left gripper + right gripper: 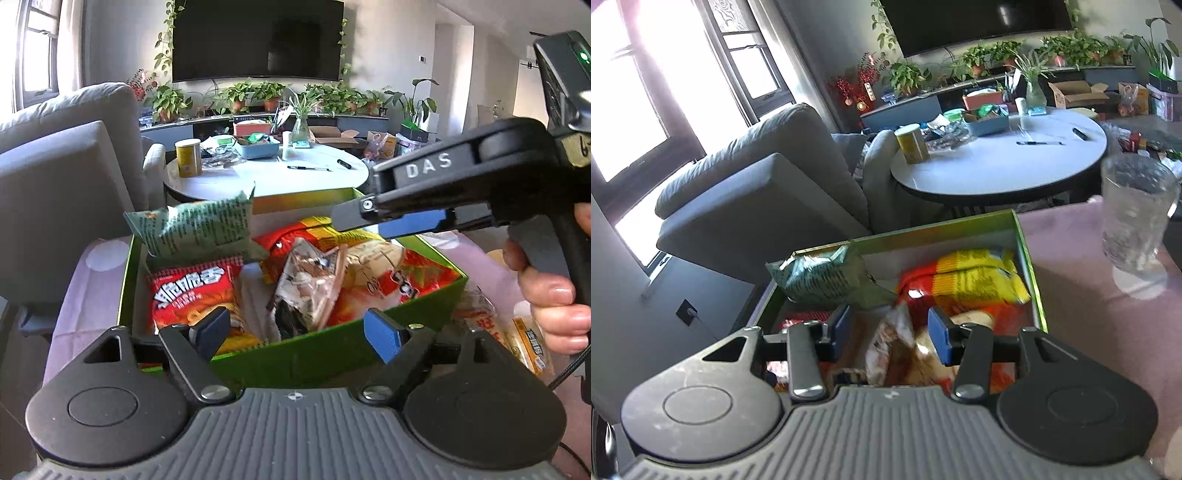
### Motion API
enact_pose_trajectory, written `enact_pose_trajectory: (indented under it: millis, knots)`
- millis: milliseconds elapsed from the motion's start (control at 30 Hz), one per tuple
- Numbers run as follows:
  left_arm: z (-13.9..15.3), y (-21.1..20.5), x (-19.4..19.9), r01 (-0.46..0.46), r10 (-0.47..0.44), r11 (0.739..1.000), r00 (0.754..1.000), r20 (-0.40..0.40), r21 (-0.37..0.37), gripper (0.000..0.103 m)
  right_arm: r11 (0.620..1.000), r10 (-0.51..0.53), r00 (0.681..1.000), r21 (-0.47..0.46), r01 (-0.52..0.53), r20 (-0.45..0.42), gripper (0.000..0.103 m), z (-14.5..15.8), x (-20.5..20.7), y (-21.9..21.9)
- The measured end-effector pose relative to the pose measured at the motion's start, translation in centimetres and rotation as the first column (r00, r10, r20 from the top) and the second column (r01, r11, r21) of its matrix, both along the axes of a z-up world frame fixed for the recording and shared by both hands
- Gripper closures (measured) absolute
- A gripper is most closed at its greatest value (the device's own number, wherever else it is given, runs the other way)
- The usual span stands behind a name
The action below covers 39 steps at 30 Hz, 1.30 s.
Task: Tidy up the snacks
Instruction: 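Open the left gripper over the box while the right releases the seed bag into it, then grasp the yellow-green snack bag on the table with the left gripper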
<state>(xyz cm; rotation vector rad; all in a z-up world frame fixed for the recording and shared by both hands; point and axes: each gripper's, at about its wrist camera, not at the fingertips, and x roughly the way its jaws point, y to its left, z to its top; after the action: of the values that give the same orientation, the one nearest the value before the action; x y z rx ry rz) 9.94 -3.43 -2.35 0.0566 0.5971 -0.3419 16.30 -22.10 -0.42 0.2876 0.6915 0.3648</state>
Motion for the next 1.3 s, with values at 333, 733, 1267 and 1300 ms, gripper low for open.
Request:
enact_pose_trajectory:
  millis: [333,733,1267,1300]
  knots:
    - [0.2,-0.8,-2.0,0.023,-0.023,1.0,1.0,-0.003,0.014,0.023,1.0,-0.027,1.0,-0.002,0.027,-0.005,0.04,-0.1,-1.7,-1.9]
    - [0.3,-3.1,-5.5,0.163,-0.162,0.986,0.987,-0.02,0.031,0.02,0.998,-0.059,0.998,-0.019,0.059,-0.002,0.04,-0.1,-3.7,-3.9]
    - [-2.1,-8.4,-13.4,0.606,-0.593,0.795,0.787,-0.169,0.032,0.018,0.994,-0.112,0.993,-0.01,0.112,-0.023,0.037,-0.8,-6.2,-6.5]
    - [-2.5,-9.0,-13.6,0.611,-0.594,0.79,0.784,-0.18,0.056,0.018,0.994,-0.111,0.994,-0.009,0.111,-0.024,0.037,-0.9,-6.3,-6.5]
